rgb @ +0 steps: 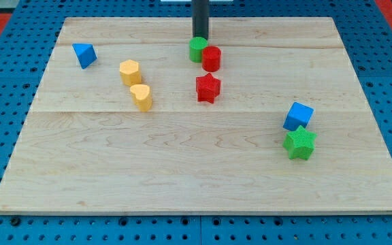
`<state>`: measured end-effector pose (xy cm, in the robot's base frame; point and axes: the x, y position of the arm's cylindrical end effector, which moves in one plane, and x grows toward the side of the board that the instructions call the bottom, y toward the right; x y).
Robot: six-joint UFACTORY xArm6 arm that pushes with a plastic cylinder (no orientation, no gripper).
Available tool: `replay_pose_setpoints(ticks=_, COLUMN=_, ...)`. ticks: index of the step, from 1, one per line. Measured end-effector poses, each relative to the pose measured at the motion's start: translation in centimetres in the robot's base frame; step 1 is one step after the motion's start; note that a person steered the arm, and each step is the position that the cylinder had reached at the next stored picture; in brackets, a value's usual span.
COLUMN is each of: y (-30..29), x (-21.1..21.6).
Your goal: Separate the red blocks from each other
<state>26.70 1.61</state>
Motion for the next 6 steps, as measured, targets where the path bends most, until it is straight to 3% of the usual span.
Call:
replay_pose_setpoints(ticks=1, y=1.6, x=3.8)
replay_pose_setpoints(ticks=3, y=7.1, x=5.8)
replay_pose_setpoints(ticks=6, y=-4.2, x=10.9)
